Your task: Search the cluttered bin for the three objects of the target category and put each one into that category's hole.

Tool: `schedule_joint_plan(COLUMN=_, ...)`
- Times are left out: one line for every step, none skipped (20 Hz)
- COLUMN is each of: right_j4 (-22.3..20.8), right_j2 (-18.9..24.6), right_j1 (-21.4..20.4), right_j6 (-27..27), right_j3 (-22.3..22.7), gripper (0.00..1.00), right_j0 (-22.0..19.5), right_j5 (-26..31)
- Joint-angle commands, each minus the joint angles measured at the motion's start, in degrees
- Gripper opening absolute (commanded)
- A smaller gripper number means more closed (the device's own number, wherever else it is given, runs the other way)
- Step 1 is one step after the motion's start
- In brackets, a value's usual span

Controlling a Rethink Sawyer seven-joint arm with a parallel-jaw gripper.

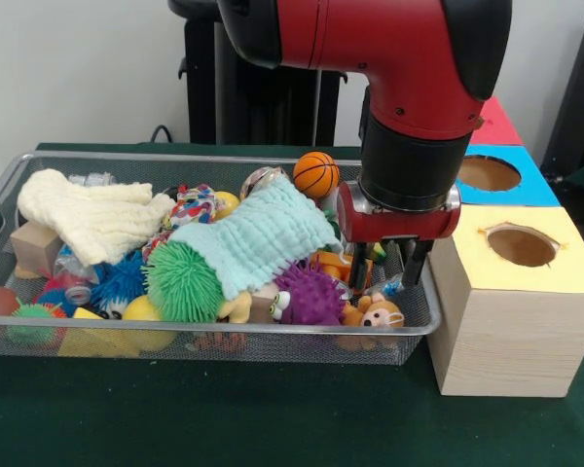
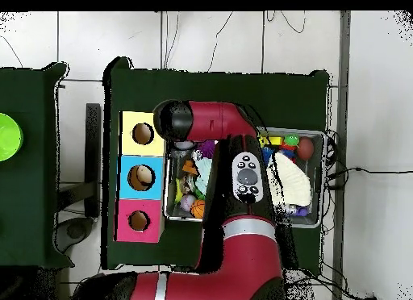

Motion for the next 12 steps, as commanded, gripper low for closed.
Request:
schedule_joint_plan(right_j4=-0.4, right_j2=-0.1, right_j1=2.1, right_j6=10.0, right_j3=2.0, gripper=1.00, right_j0=-0.5, right_j5=-4.3)
schedule_joint_plan(right_j4=-0.5, right_j2=-0.2, right_j1=2.3, right_j6=10.0, right_j3=2.2, gripper=1.00, right_j0=-0.6, right_j5=-4.9)
schedule_joint_plan(right_j4=-0.6, right_j2=-0.1, right_j1=2.6, right_j6=10.0, right_j3=2.4, gripper=1.00, right_j0=-0.7, right_j5=-5.5)
schedule_joint_plan(right_j4=-0.6, right_j2=0.0, right_j1=2.8, right_j6=10.0, right_j3=2.6, gripper=1.00, right_j0=-0.7, right_j5=-6.2)
schedule_joint_plan(right_j4=-0.7, right_j2=0.1, right_j1=3.2, right_j6=9.8, right_j3=2.4, gripper=1.00, right_j0=-0.7, right_j5=-6.6)
schedule_joint_plan(right_j4=-0.7, right_j2=0.1, right_j1=3.3, right_j6=9.7, right_j3=2.6, gripper=1.00, right_j0=-0.8, right_j5=-7.4)
schedule_joint_plan(right_j4=-0.7, right_j2=0.1, right_j1=3.6, right_j6=9.7, right_j3=2.7, gripper=1.00, right_j0=-0.7, right_j5=-7.8)
schedule_joint_plan(right_j4=-0.7, right_j2=0.1, right_j1=3.8, right_j6=9.7, right_j3=3.0, gripper=1.00, right_j0=-0.8, right_j5=-8.7)
schedule_joint_plan(right_j4=-0.8, right_j2=0.1, right_j1=4.0, right_j6=9.8, right_j3=3.5, gripper=1.00, right_j0=-0.7, right_j5=-9.7)
schedule_joint_plan(right_j4=-0.8, right_j2=0.1, right_j1=4.2, right_j6=9.9, right_j3=3.8, gripper=1.00, right_j0=-0.8, right_j5=-10.6)
schedule_joint_plan(right_j4=-0.7, right_j2=0.1, right_j1=4.6, right_j6=9.9, right_j3=3.6, gripper=1.00, right_j0=-0.7, right_j5=-10.9)
schedule_joint_plan(right_j4=-0.6, right_j2=0.0, right_j1=4.7, right_j6=10.0, right_j3=3.8, gripper=1.00, right_j0=-0.7, right_j5=-11.5)
